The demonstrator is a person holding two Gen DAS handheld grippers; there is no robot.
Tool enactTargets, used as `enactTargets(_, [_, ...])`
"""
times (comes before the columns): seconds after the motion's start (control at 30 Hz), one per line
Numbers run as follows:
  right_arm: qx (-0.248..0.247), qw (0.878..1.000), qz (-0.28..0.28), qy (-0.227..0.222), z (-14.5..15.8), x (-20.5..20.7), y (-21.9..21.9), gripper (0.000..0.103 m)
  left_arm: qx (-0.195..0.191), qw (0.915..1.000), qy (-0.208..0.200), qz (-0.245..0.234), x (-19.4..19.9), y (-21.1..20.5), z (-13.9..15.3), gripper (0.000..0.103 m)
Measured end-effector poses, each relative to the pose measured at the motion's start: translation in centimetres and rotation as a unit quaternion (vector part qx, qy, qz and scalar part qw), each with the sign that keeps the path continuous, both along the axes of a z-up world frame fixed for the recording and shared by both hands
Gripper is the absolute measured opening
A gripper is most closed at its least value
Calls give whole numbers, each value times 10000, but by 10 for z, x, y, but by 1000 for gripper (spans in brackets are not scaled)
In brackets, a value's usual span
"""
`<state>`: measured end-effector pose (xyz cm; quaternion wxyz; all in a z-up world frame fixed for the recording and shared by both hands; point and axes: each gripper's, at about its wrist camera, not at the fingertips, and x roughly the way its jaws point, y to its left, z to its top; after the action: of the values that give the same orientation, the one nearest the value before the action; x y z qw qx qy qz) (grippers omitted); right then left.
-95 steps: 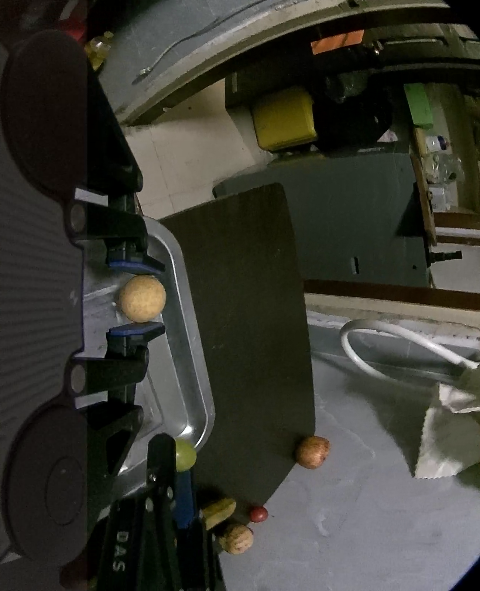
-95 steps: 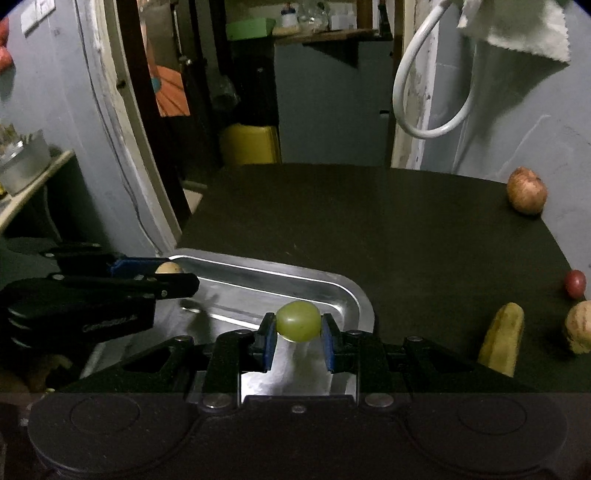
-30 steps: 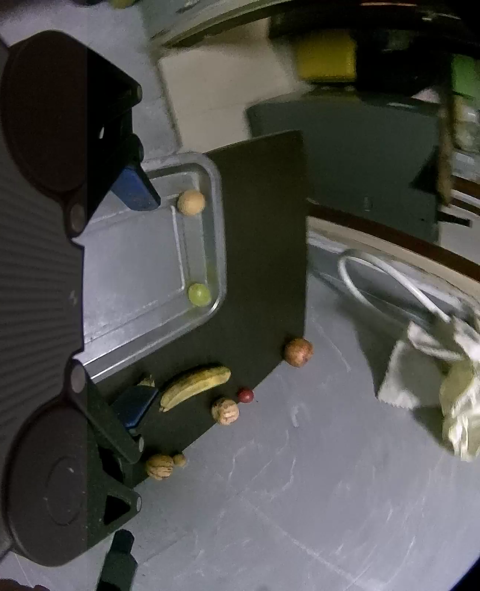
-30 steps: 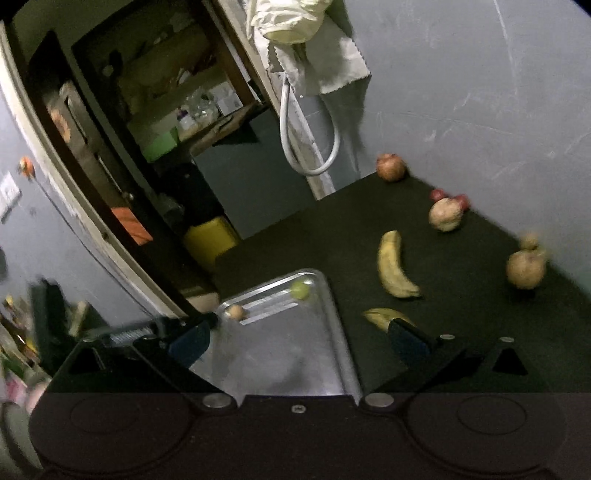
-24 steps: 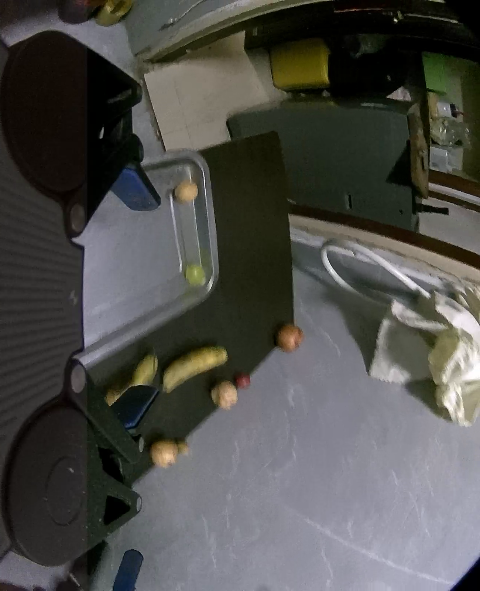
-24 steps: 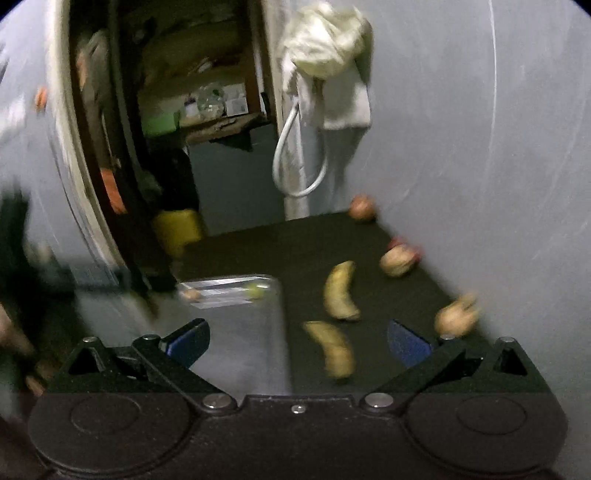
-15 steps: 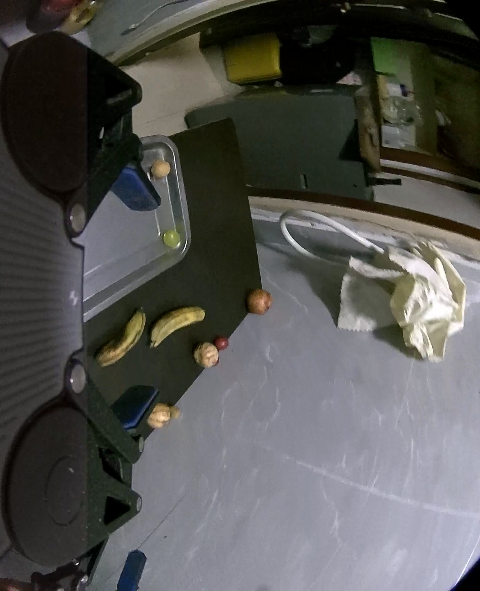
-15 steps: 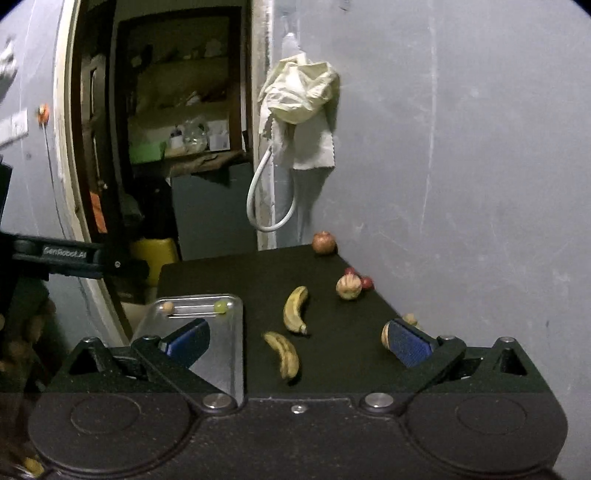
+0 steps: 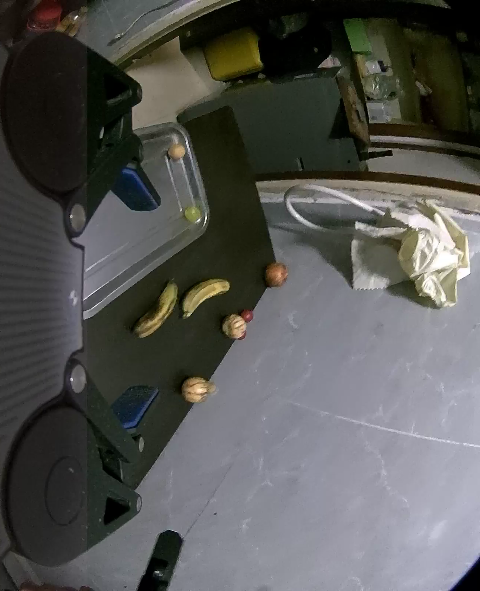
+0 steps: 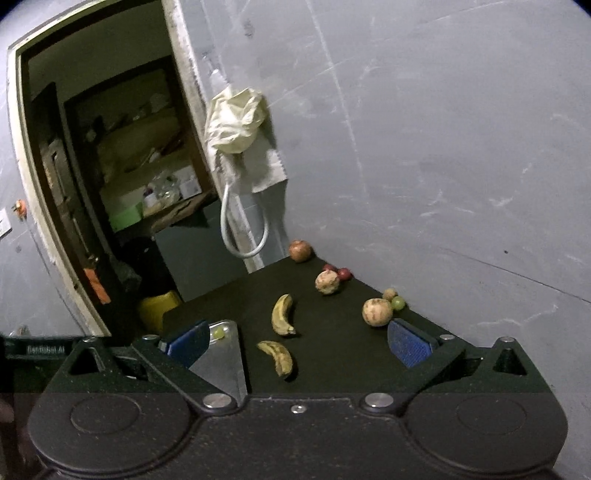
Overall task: Organize fruits
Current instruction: 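Lift both tools away from the tray toward the remaining fruit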
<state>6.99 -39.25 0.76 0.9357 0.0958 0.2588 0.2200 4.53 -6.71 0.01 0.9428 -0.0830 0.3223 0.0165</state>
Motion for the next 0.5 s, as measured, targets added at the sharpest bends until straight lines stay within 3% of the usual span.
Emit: enactTargets(0.5, [211,9961,-252,815,-22,34,2,102,-148,9972,370,-635,36,-5,-40,102])
